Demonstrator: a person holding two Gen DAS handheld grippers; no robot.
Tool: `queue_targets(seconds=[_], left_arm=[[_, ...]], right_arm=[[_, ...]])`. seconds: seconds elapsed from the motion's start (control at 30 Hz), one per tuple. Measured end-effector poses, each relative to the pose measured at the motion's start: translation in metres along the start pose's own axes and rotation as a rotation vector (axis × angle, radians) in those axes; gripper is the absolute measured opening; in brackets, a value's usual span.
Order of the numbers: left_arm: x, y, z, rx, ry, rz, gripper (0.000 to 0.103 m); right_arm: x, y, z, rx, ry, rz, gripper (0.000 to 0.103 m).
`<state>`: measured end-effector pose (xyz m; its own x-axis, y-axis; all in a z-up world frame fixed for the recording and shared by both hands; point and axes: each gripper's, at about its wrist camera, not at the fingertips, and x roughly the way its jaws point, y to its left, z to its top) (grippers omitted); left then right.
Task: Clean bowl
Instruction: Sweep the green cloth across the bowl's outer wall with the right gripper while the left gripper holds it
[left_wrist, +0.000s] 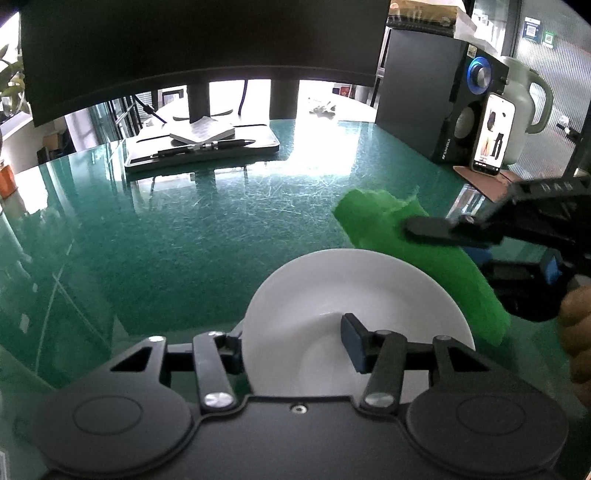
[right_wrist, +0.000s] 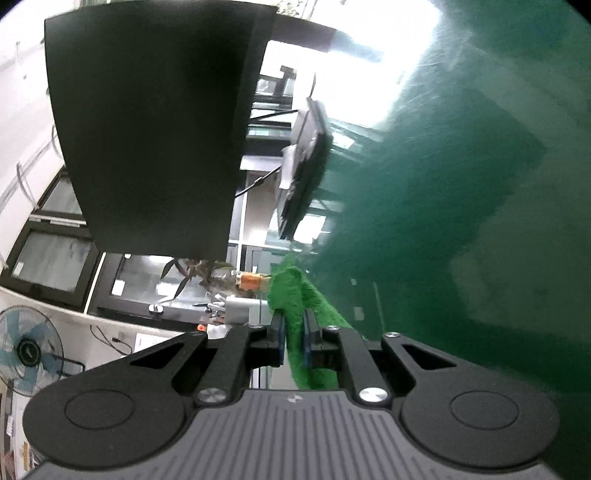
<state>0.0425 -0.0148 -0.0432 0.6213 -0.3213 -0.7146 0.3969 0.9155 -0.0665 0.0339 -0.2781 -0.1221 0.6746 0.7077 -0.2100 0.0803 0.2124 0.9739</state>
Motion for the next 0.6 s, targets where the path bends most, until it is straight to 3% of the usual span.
queue_targets(seconds=[0.33, 0.6], left_arm=[[-0.001, 0.001, 0.0, -0.004, 0.005, -0.002, 0.052], [0.0, 0.003, -0.001, -0.003, 0.007, -0.024, 0.053]], right_arm=[[0.055, 0.002, 0.009, 0.018, 0.105, 0.011, 0.011], [0.015, -0.016, 0.005, 0.089, 0.094, 0.017, 0.011]])
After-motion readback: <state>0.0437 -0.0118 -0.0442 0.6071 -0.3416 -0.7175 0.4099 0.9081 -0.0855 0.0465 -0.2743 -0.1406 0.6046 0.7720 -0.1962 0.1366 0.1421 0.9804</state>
